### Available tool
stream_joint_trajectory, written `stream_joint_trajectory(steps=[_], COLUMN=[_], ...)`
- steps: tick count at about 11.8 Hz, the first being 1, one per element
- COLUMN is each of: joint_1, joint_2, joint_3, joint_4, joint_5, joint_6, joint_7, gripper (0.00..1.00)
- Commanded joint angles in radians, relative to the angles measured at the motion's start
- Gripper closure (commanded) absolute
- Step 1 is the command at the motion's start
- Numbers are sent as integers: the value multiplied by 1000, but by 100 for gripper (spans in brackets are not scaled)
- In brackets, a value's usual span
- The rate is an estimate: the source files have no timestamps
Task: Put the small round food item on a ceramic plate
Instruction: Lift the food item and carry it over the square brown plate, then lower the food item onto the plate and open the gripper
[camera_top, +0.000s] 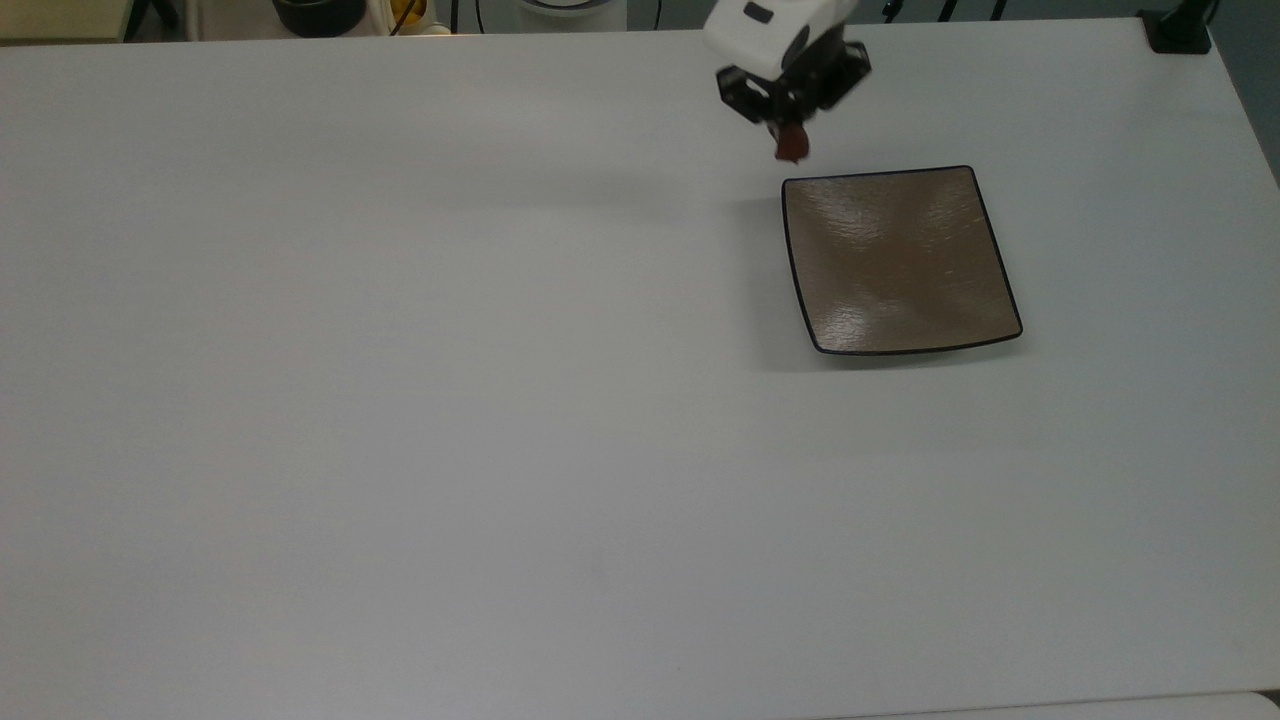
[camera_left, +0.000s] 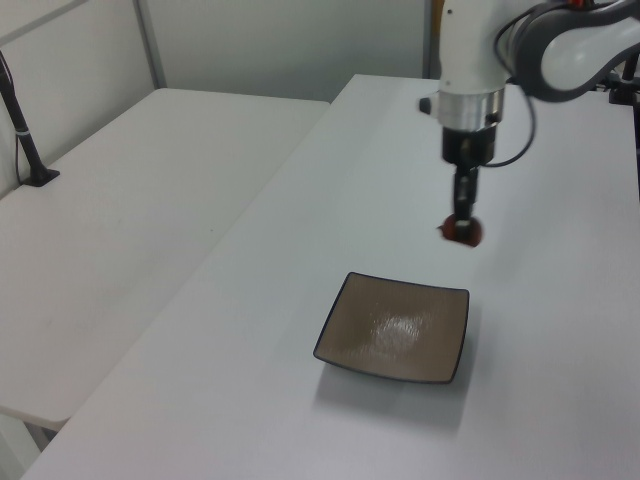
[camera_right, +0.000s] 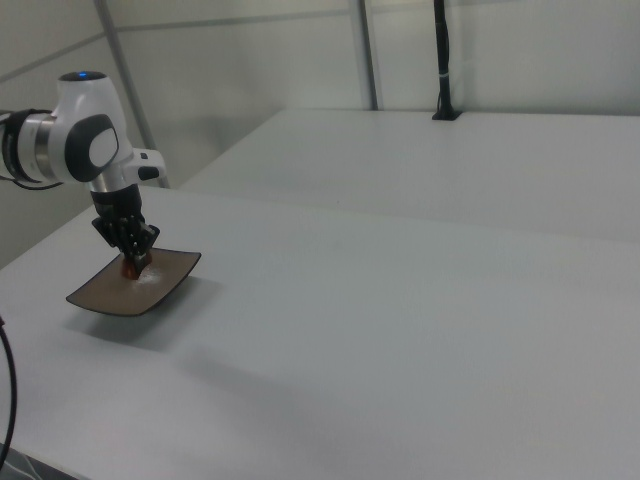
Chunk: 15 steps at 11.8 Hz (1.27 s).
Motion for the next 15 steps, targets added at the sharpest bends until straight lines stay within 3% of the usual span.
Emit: stream_joint_trajectory(steps=[1, 4, 5, 6, 7, 15], joint_1=[64, 111, 114, 121, 121, 119], joint_2=[134, 217, 231, 239, 239, 227], joint_3=[-1, -1, -1, -1, -1, -1], joint_4=[46, 46, 44, 46, 46, 47], joint_5=[8, 7, 2, 1, -6, -9], joint_6=[210, 326, 340, 341, 340, 324], joint_7=[220, 376, 410, 418, 418, 412], gripper=[95, 95, 86, 48, 0, 0])
